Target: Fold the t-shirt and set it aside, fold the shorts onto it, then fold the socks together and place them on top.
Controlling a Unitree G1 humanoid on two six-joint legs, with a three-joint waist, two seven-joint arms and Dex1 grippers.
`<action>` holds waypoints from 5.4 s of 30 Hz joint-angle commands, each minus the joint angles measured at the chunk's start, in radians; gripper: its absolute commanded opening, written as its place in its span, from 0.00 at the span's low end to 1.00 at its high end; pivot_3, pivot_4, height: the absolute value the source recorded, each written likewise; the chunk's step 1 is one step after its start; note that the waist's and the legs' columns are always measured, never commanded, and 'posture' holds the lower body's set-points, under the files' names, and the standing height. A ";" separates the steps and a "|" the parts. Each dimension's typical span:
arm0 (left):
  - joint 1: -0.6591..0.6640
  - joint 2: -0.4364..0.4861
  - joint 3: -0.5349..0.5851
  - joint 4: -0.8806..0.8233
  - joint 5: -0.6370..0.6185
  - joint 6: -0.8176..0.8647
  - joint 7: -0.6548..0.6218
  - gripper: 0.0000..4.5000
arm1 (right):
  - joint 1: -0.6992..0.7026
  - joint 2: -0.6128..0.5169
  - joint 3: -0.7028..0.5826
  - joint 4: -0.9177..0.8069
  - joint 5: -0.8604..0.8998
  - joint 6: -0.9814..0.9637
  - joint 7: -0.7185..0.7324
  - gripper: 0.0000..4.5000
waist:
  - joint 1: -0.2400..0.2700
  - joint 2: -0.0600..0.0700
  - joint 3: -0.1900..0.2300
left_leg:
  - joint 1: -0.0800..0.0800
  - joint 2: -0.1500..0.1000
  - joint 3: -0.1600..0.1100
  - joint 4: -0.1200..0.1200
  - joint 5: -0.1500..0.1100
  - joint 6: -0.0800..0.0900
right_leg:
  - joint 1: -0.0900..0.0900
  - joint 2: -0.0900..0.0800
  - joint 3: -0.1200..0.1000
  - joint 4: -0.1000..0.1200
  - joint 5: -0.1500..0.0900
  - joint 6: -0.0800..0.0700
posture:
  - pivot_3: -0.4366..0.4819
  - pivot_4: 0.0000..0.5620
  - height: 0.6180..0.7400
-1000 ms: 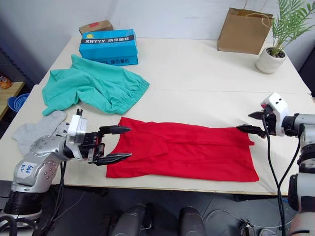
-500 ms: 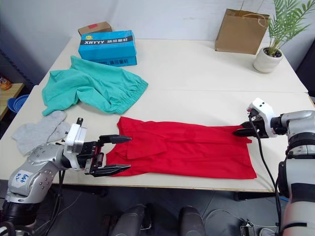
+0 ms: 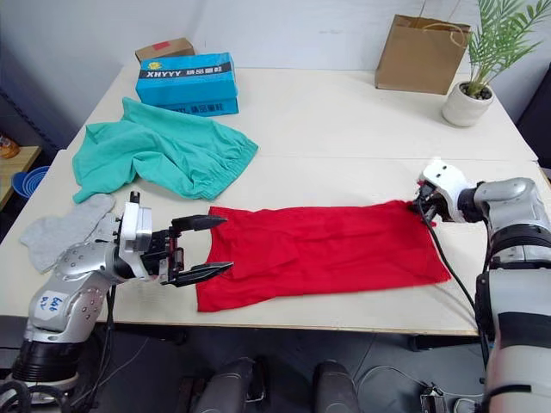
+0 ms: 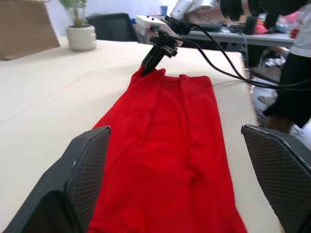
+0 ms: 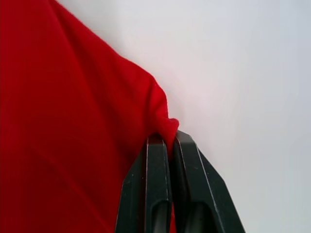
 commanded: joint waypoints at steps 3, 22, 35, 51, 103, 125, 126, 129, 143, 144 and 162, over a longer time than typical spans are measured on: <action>-0.006 -0.051 0.019 0.007 0.026 -0.051 0.077 1.00 | -0.045 0.007 -0.012 0.027 -0.038 -0.086 -0.208 0.01 | 0.004 0.000 0.000 | 0.000 0.000 0.000 0.000 0.001 0.001 | 0.000 0.000 0.000 0.000 0.000 0.000 | 0.48 0.27 1.00; -0.463 -0.042 -0.133 0.601 0.225 -0.173 -0.095 1.00 | 0.177 -0.186 -0.318 -0.388 0.322 0.583 0.136 0.99 | 0.016 0.000 0.000 | -0.001 -0.001 0.000 0.000 0.003 0.003 | 0.002 0.001 -0.003 0.001 0.000 0.001 | 0.48 0.27 1.00; -0.896 -0.200 -0.265 1.362 0.552 -0.387 -0.026 1.00 | 0.909 0.148 -0.932 -1.565 0.597 1.706 -0.269 0.99 | 0.050 -0.006 -0.001 | -0.006 -0.001 0.002 0.000 0.001 0.004 | -0.006 -0.001 -0.006 0.001 0.001 0.001 | 0.48 0.27 1.00; -0.924 -0.234 -0.255 1.494 0.645 -0.240 -0.043 0.58 | 0.739 0.344 -0.739 -1.432 0.582 1.491 -0.499 0.47 | 0.011 -0.014 -0.003 | -0.006 -0.001 0.008 0.001 0.002 0.005 | -0.016 -0.001 0.000 0.016 0.002 0.002 | 0.48 0.27 1.00; -0.696 -0.100 -0.261 0.690 0.324 0.439 -0.002 0.86 | 0.919 0.089 -0.447 -1.801 0.984 1.665 -0.219 1.00 | 0.052 -0.014 -0.003 | -0.006 0.000 0.009 -0.001 0.001 0.000 | -0.015 -0.002 0.010 0.009 0.002 0.000 | 0.48 0.27 1.00; -1.100 -0.501 -0.100 1.544 0.488 0.087 0.280 0.67 | 1.021 0.443 -0.385 -1.899 1.249 1.797 -0.635 0.72 | 0.031 -0.022 -0.007 | -0.015 0.000 0.006 0.002 0.003 0.005 | -0.022 -0.002 -0.002 0.015 0.003 0.001 | 0.48 0.27 1.00; -1.100 -0.507 -0.096 1.546 0.494 0.094 0.278 0.59 | 1.025 0.453 -0.380 -1.900 1.252 1.797 -0.644 0.63 | 0.030 -0.022 -0.007 | -0.016 0.000 0.006 0.002 0.003 0.005 | -0.024 -0.002 -0.002 0.016 0.003 0.001 | 0.48 0.27 1.00; -1.100 -0.519 -0.100 1.552 0.519 0.099 0.268 0.37 | 1.026 0.479 -0.367 -1.902 1.260 1.797 -0.668 0.40 | 0.029 -0.022 -0.007 | -0.017 0.000 0.008 0.001 0.003 0.004 | -0.026 -0.001 -0.001 0.019 0.003 0.001 | 0.48 0.27 1.00; -1.059 -0.514 -0.010 1.545 0.512 0.014 0.334 0.00 | 0.991 0.516 -0.362 -1.871 1.229 1.736 -0.702 0.00 | 0.028 -0.023 -0.008 | -0.018 -0.001 0.011 0.002 0.004 0.005 | -0.031 -0.002 0.002 0.019 0.003 0.001 | 0.48 0.27 1.00; -1.054 -0.509 0.002 1.545 0.509 0.016 0.347 0.00 | 0.991 0.501 -0.364 -1.872 1.233 1.734 -0.693 0.00 | 0.029 -0.023 -0.008 | -0.018 -0.001 0.011 0.002 0.004 0.005 | -0.031 -0.002 0.002 0.020 0.003 0.001 | 0.48 0.27 1.00; -0.881 -0.416 0.094 1.342 0.440 -0.030 0.419 0.00 | 0.877 -0.021 -0.318 -1.573 1.148 1.493 -0.266 0.00 | 0.030 -0.023 -0.007 | -0.018 -0.001 0.014 0.006 0.004 0.006 | -0.031 -0.001 0.002 0.021 0.003 0.001 | 0.48 0.27 1.00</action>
